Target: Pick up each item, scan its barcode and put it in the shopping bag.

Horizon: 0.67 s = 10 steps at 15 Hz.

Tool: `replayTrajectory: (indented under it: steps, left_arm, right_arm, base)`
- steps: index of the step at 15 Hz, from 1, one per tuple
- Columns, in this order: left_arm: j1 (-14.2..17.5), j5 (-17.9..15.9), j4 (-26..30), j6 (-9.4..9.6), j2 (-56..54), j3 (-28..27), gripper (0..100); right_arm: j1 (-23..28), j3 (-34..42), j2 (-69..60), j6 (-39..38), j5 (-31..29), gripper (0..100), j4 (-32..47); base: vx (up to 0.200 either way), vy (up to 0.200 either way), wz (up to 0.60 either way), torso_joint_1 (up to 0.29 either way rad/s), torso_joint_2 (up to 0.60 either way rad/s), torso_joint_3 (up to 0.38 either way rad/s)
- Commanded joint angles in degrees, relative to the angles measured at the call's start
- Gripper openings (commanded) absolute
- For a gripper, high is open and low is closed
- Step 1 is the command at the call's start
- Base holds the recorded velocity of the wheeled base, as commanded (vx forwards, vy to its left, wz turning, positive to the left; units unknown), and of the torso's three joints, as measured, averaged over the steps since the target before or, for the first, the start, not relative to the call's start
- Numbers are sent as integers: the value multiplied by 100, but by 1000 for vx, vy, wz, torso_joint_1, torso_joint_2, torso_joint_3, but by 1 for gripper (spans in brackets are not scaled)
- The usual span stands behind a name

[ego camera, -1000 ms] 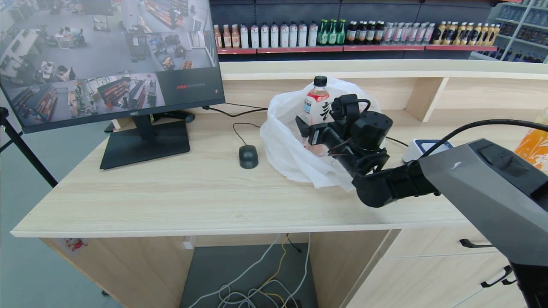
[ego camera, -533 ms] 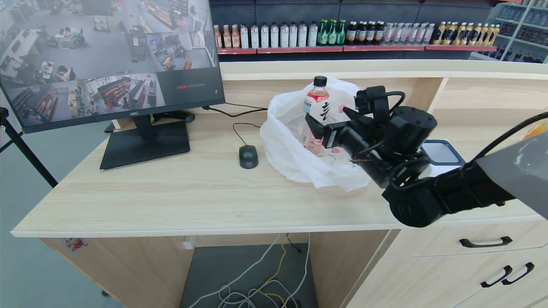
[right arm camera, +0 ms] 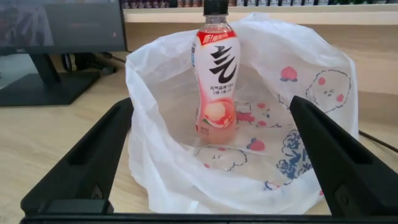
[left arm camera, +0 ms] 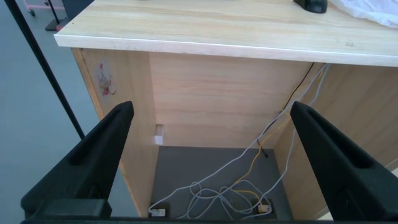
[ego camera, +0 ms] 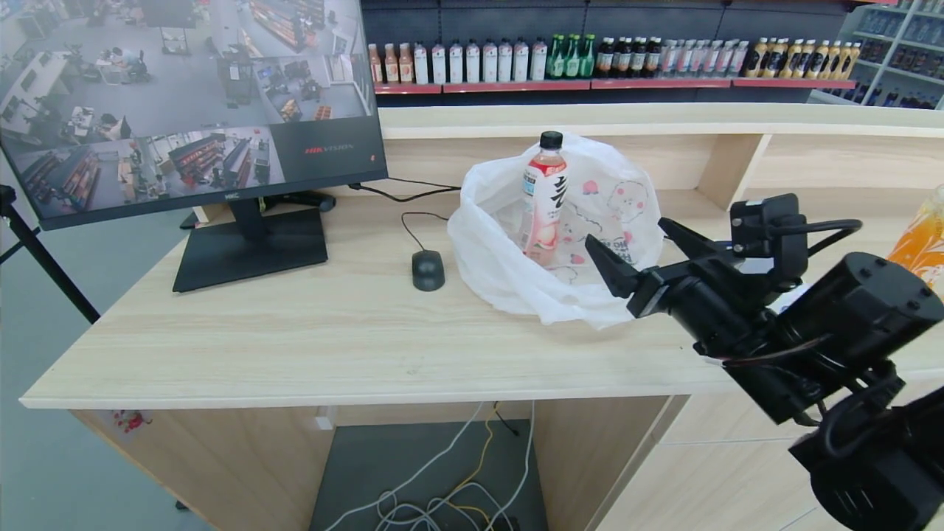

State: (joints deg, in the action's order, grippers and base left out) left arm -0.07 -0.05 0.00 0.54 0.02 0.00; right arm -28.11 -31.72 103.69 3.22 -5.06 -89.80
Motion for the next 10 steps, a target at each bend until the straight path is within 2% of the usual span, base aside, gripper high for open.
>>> replayTrajectory:
  steps: [1, 3, 4, 6, 10]
  left_arm:
    - [-1, -4, 0, 8, -2, 0, 100]
    - [-1, -4, 0, -1, -2, 0, 100]
    - [-1, -4, 0, 17, -2, 0, 100]
    - [-1, 5, 0, 17, -2, 0, 100]
    - [-1, 5, 0, 8, -2, 0, 100]
  right_arm:
    - [-10, 351, -403, -14, -4, 100, -20]
    - [-80, 483, -552, 12, -4, 100, -20]
    - [-300, 940, -754, 21, -39, 100, -20]
    - [-327, 1511, -974, 21, -74, 100, -20]
    - [-318, 1484, -983, 3, -74, 100, -20]
  base:
    - [0, 0, 0, 0, 0, 0]
    - [0, 0, 0, 0, 0, 0]
    - [0, 0, 0, 0, 0, 0]
    - [0, 0, 0, 0, 0, 0]
    - [0, 0, 0, 0, 0, 0]
